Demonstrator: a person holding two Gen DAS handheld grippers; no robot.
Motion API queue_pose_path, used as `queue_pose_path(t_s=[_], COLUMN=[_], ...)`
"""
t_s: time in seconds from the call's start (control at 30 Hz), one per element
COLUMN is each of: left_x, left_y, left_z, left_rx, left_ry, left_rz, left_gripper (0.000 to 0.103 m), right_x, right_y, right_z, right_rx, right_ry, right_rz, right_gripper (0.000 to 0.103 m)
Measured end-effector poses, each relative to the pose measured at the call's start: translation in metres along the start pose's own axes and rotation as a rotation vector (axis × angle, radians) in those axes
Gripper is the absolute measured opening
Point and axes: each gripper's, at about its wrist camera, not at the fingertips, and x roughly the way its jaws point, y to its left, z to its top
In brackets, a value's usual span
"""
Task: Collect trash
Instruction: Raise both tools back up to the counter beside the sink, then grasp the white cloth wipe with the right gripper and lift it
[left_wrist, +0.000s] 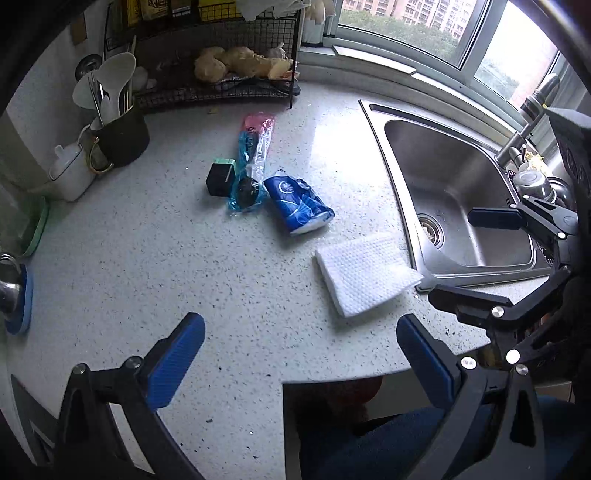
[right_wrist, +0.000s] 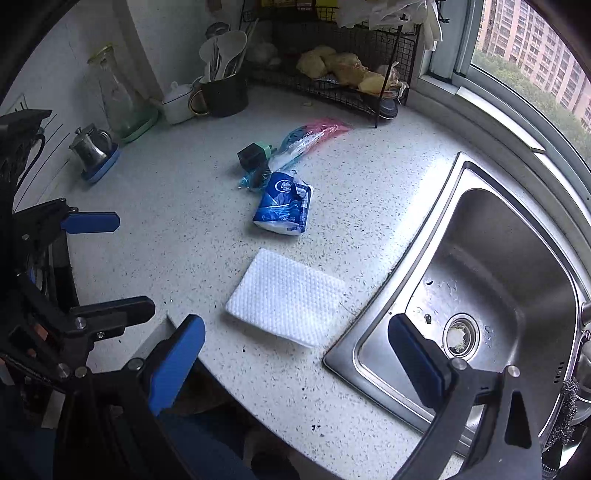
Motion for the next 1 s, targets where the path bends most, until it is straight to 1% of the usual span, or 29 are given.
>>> queue_pose_path(t_s=[0.1, 0.27, 0.47, 0.57, 0.67, 0.77, 0.8, 0.93, 1.0], left_x=[0.008, 0.024, 0.043, 0.051, 0.056, 0.061, 0.062, 0.064, 0.065], left_y=[0.012, 0.023, 0.031, 0.033, 0.035, 0.037, 0.038, 0.041, 0.042], left_z=[0.007, 0.009, 0.011, 0.013, 0.013, 0.012, 0.013, 0.012, 0.011], left_rx=[0.000, 0.041, 0.044, 0.036, 0.029, 0.022, 0.022, 0.011, 0.004], left_ry=[0.016, 0.065, 0.109, 0.126, 0.138, 0.150, 0.153, 0.161, 0.164], left_rz=[-0.019, -0.031, -0.077, -0.089, -0.096, -0.098, -0.096, -0.096, -0.095], left_gripper=[0.103, 0.103, 0.103, 0.103, 0.103, 0.103, 0.103, 0.103, 0.103], right_x=[0.013, 0.032, 0.057, 0.071, 0.079, 0.089, 0.094, 0.098, 0.098], right_y=[0.000, 0.003, 0.001, 0.001, 0.001, 0.002, 0.002, 0.010, 0.013], right_z=[0.013, 0.025, 0.034, 0.033, 0.033, 0.033, 0.033, 0.034, 0.034], right_rx=[0.003, 0.005, 0.012, -0.005, -0.014, -0.025, -0.033, -0.092, -0.110], right_ry=[0.033, 0.071, 0.119, 0.148, 0.153, 0.180, 0.193, 0.197, 0.203], right_rz=[0.011, 0.031, 0.052, 0.044, 0.037, 0.028, 0.024, -0.016, -0.021], right_gripper=[0.099, 0.099, 0.099, 0.099, 0.094, 0.087, 0.083, 0.082, 0.083])
